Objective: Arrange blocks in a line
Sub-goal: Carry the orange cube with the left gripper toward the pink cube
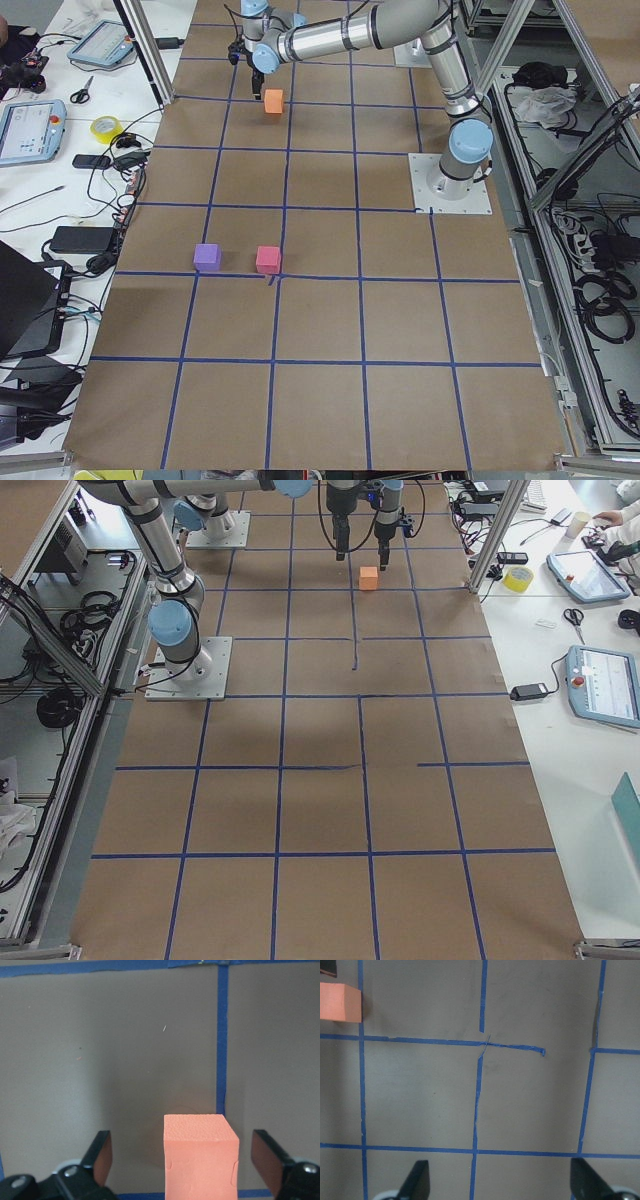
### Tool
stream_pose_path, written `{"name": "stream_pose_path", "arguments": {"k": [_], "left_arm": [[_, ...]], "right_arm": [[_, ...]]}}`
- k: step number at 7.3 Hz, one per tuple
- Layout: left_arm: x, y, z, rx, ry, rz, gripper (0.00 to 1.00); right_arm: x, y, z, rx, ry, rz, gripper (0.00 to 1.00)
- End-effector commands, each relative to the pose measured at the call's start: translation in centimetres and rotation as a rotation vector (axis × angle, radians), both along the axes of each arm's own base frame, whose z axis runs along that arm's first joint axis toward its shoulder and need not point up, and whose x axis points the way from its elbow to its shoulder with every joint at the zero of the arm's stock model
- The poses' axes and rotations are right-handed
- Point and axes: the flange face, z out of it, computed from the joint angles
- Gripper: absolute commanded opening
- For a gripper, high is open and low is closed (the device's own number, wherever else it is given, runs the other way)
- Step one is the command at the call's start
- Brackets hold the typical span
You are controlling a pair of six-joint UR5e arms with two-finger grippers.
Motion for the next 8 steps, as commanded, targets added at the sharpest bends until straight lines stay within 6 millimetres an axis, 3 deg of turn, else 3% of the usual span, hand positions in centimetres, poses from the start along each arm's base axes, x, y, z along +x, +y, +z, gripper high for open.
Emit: {"name": "stream_pose_path", "arguments": {"k": [1,8], "left_arm": [[-1.2,0.9,-0.1,0.012,-0.004,-0.012,1.0],[-1.0,3.1,-4.5,0.115,-0.021,-0.034,1.0]], "right_arm": [[-0.1,0.1,-0.7,0.016,0.006,0.004,1.0],[0.0,0.2,-1.6,0.023,0.0,0.009,1.0]]}}
